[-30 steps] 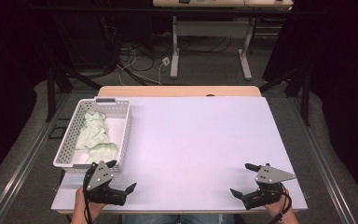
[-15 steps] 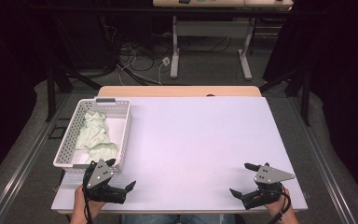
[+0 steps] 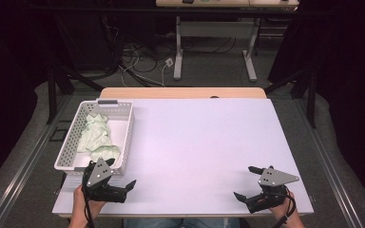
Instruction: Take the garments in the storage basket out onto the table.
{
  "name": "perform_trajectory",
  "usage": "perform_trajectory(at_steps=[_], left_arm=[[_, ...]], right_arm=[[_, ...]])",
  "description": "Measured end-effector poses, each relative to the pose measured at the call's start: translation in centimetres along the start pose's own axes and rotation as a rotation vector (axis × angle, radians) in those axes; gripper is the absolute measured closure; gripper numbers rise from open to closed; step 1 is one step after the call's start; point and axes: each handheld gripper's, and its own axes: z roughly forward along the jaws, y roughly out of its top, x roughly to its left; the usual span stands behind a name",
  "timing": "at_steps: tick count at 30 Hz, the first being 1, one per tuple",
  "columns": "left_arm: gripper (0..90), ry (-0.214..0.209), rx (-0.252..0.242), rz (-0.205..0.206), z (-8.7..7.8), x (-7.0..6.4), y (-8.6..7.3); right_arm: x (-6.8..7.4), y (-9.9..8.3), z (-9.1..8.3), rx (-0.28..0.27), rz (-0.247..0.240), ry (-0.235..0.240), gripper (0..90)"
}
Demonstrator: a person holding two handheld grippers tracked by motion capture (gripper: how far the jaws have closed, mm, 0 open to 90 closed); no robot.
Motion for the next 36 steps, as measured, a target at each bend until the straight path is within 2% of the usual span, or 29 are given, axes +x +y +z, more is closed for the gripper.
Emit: perform_trajectory(at_steps=[4,18,19,27,32,36], left_arm=[[0.0,0.011,0.029,0.001,0.0,0.5,0.4],[0.0,0.044,0.052,-0.072,0.6,3.2,1.8],[0.0,0.051,0.058,-0.065,0.6,3.5,1.9],[0.0,0.071,0.095,-0.110,1.4,5.7,2.3],[0.0,0.078,0.102,-0.141,1.9,7.2,2.5],[0.0,0.101,0.128,-0.146,2.1,8.2,2.9]], right_arm=[[0.0,-0.1,0.1,0.002,0.006,0.001,0.0],[0.0,-0.1,0.0,-0.005,0.012,0.006,0.0],[0.0,-0.1,0.0,-0.004,0.012,0.007,0.0],[-0.1,-0.1,0.1,-0.002,0.007,0.009,0.0],[-0.2,-0.2,0.2,0.001,0.005,0.011,0.0],[-0.2,-0.2,0.2,0.005,0.006,0.010,0.0]])
